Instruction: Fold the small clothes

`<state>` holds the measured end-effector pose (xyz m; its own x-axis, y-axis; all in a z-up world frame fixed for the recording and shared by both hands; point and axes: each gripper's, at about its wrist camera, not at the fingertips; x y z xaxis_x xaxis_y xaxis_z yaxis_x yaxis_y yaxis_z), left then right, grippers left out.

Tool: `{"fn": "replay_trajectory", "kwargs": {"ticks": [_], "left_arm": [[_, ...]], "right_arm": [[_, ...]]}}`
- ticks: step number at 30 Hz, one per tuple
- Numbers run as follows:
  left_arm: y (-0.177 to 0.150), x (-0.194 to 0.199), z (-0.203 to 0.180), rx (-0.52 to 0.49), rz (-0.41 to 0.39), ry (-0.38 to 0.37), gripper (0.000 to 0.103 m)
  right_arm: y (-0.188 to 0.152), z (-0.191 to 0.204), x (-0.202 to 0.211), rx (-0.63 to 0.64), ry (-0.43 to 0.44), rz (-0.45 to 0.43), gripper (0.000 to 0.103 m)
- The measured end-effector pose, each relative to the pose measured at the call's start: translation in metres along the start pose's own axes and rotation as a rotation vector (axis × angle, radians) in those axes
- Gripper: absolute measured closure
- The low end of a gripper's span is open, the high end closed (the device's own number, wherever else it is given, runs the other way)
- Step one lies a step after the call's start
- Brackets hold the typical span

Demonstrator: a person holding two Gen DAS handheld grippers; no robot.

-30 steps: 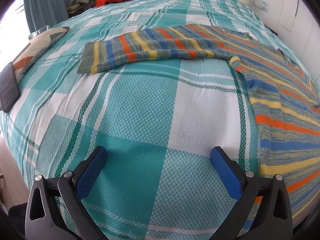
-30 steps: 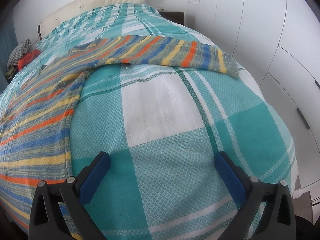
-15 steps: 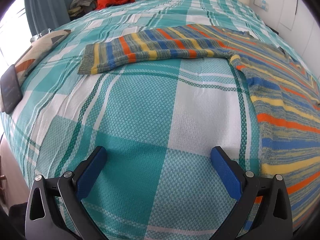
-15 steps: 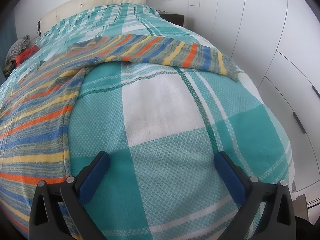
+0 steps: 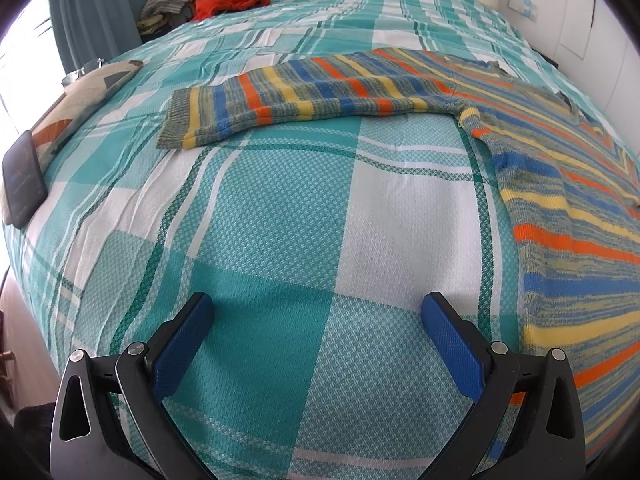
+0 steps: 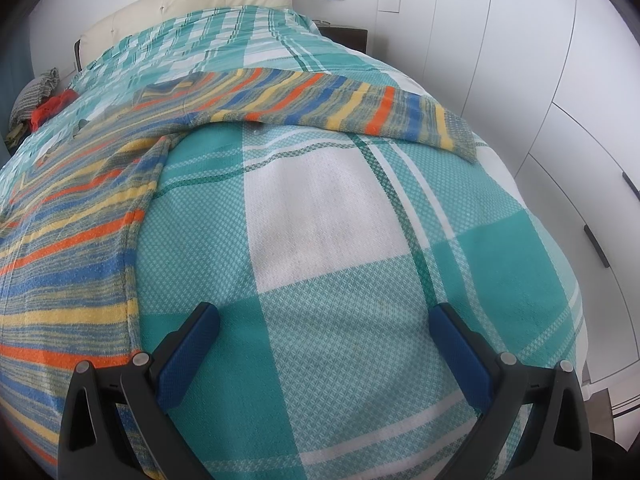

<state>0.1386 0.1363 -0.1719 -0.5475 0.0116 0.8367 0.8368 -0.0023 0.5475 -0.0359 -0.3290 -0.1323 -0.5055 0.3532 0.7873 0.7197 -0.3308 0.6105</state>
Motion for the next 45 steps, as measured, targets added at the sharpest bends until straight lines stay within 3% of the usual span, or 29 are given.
{"fn": "replay_trajectory", "kwargs": {"ticks": [30,33,35,38,42,45], "left_arm": [[0.0,0.001,0.001,-0.003,-0.001,-0.002,0.0],[-0.001,0.001,0.001,-0.008,0.0,-0.002,0.0],[-0.002,0.001,0.002,-0.007,-0.004,-0.005,0.0],[-0.002,0.001,0.0,-0.01,-0.009,0.003,0.0],[-0.004,0.002,0.0,-0.008,-0.015,0.006,0.0],[-0.004,0.002,0.0,-0.011,-0.019,0.005,0.0]], "right_arm": [[0.002,-0.003,0.0,-0.018,0.004,0.011,0.0],[0.016,-0.023,0.01,-0.068,0.136,0.063,0.0],[0.027,-0.058,0.022,-0.247,0.301,0.024,0.0],[0.045,-0.126,0.021,-0.567,0.465,-0.013,0.0],[0.056,-0.184,-0.02,-0.943,0.742,-0.01,0.001],[0.055,-0.195,-0.055,-1.092,0.792,0.029,0.006]]}}
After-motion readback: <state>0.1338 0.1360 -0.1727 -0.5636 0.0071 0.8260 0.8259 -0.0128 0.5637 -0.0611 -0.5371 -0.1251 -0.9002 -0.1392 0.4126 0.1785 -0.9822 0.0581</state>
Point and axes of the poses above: each gripper's, at about its wrist camera, not at the fingertips, and x roughly against the way its jaws point, z to its left, y to its top, and after that the axes turned 4 degrees about x, right-handed
